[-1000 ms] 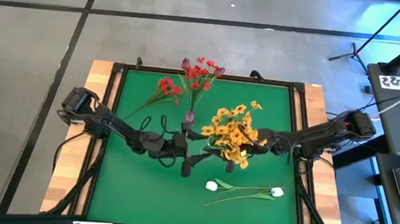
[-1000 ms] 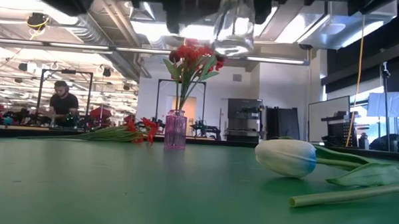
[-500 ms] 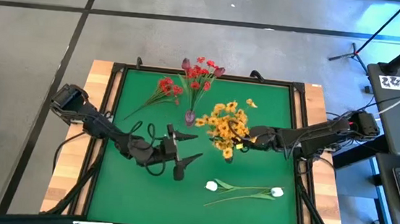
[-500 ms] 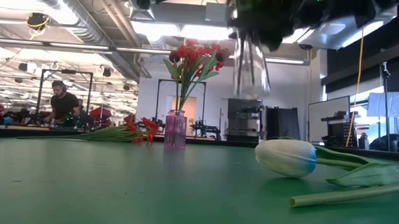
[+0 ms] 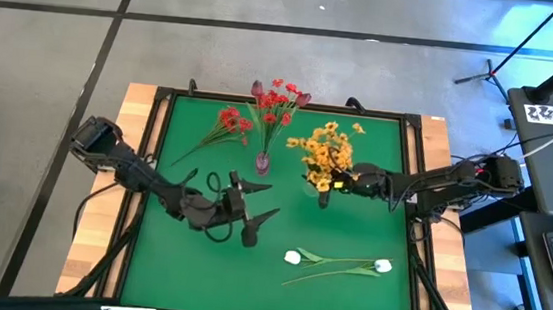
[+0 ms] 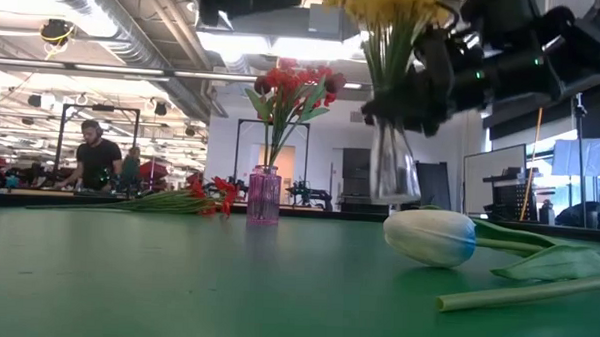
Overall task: Sort flowers into vase by color
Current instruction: Adjust the transparent vase
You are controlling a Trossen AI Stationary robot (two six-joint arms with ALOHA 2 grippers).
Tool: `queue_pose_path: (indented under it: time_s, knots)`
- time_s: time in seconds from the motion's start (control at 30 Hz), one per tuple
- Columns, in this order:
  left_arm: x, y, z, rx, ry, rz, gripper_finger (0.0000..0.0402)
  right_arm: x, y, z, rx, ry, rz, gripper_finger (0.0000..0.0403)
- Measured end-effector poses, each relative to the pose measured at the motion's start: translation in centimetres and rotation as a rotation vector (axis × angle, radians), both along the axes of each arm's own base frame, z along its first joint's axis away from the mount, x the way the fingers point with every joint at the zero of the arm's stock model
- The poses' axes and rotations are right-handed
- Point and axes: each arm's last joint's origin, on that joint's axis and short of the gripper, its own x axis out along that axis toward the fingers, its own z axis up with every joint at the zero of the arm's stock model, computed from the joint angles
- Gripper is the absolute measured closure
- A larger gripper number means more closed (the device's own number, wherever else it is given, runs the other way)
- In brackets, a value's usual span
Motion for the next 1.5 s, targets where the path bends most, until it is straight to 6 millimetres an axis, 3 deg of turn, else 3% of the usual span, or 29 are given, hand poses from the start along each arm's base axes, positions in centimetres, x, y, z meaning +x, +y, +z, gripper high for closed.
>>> queue_pose_path:
  time_s: [0.57, 0.9, 1.2, 1.5]
  knots:
    - [0.5, 1.0, -0.7, -0.07, 0.023, -0.046, 0.0135, -2.0, -3.0, -2.2, 0.012, 0.034, -0.114, 0.0221]
    - [0.5, 1.0, -0.7, -0.067, 0.025, -0.046, 0.0136, -2.4, -2.8, -2.9, 0.041, 0.082, -0.114, 0.0219]
    - [0.5, 1.0, -0.7, -0.066, 0.03, -0.046, 0.0136, -2.6, -2.7, -3.5, 0.1, 0.119, -0.08, 0.0179]
    - [0.5, 1.0, -0.9, -0.063, 0.049, -0.045, 0.0136, -2.6, -2.7, -3.6, 0.108, 0.131, -0.081, 0.0169]
